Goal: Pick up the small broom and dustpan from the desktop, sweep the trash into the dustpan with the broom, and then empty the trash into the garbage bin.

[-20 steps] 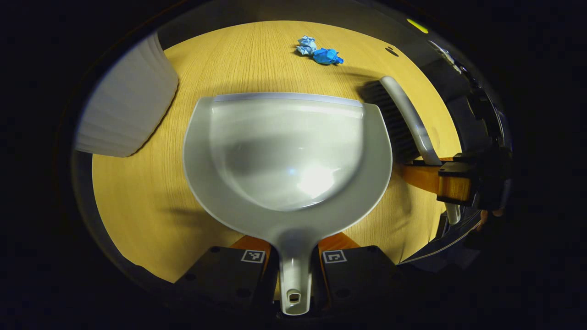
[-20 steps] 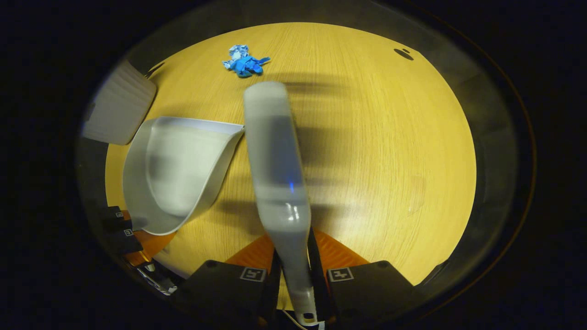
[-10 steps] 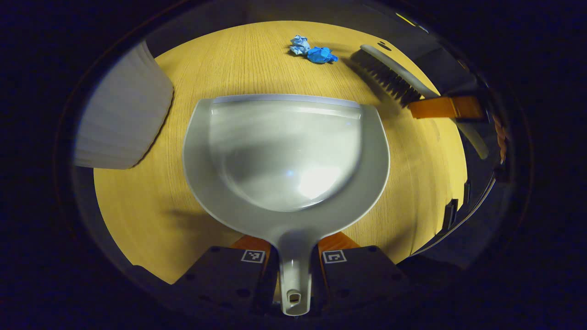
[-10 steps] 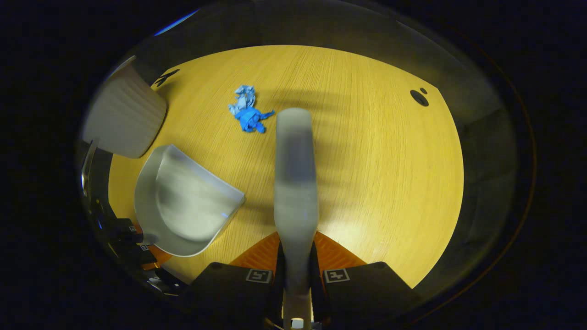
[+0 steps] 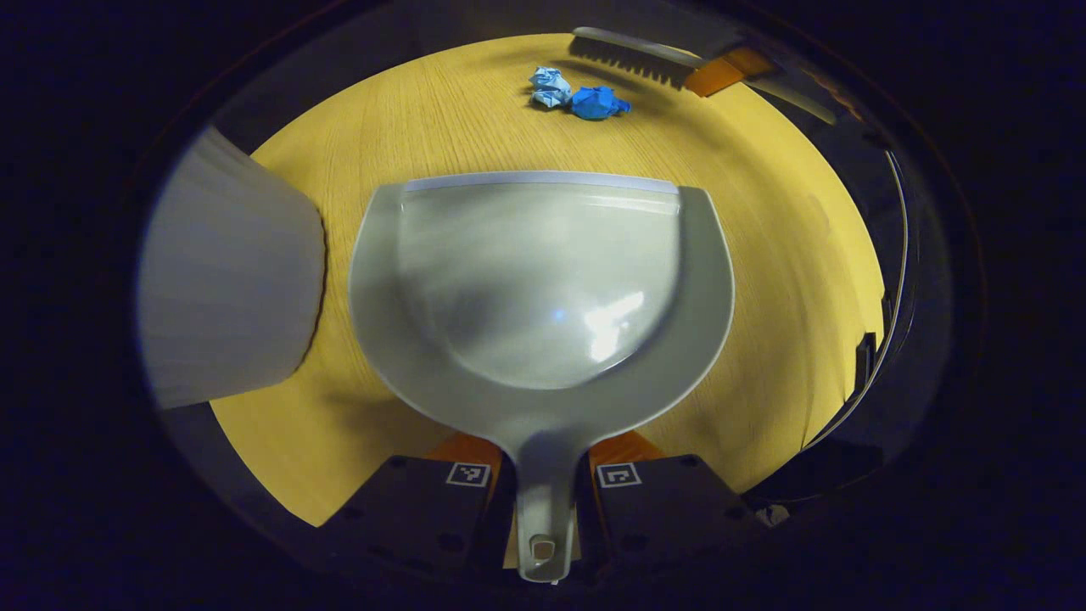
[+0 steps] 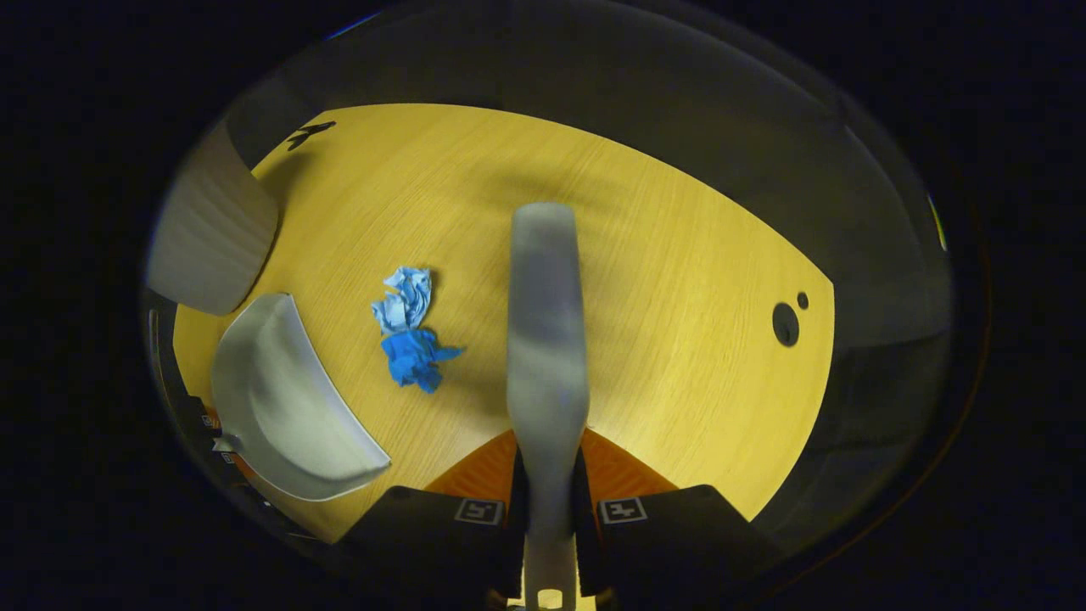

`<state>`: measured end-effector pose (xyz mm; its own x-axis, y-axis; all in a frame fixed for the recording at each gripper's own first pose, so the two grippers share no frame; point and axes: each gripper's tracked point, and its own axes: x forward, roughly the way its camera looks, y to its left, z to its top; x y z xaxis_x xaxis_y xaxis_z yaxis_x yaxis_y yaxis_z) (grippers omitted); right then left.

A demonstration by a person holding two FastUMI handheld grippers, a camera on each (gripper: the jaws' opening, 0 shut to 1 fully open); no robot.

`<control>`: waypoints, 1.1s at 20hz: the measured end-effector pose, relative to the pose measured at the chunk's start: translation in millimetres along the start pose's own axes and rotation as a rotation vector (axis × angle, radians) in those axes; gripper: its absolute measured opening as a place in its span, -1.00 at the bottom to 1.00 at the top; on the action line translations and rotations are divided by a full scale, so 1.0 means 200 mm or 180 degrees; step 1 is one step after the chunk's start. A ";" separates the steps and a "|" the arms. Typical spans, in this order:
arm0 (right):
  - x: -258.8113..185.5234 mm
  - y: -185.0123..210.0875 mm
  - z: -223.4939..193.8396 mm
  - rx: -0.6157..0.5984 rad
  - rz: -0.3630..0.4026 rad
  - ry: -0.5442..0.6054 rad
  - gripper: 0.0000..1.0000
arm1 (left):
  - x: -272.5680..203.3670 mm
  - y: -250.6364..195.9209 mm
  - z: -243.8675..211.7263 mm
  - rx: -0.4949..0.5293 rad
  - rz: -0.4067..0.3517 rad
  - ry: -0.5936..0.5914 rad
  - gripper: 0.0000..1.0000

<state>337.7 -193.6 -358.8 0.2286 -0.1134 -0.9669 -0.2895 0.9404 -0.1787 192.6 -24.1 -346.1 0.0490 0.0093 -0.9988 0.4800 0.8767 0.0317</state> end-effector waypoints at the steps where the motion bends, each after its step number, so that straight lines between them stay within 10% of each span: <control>1: 0.04 -0.02 0.05 -0.0108 -0.0018 0.0009 -0.47 | 0.01 0.01 0.02 0.0069 0.0009 0.0007 -0.41; 15: 0.00 0.35 -0.10 -0.1191 0.0590 0.0207 -0.46 | 0.01 0.10 0.13 0.0468 0.0002 -0.0278 -0.41; 22: -0.17 0.55 -0.36 -0.0862 0.1204 0.0398 -0.45 | 0.03 0.04 0.03 0.0421 -0.0278 -0.0651 -0.41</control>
<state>231.1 -110.1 -357.7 -0.0482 0.1673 -0.9847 -0.5663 0.8076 0.1649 202.7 -19.4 -351.2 0.1720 -0.1728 -0.9698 0.5998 0.7993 -0.0361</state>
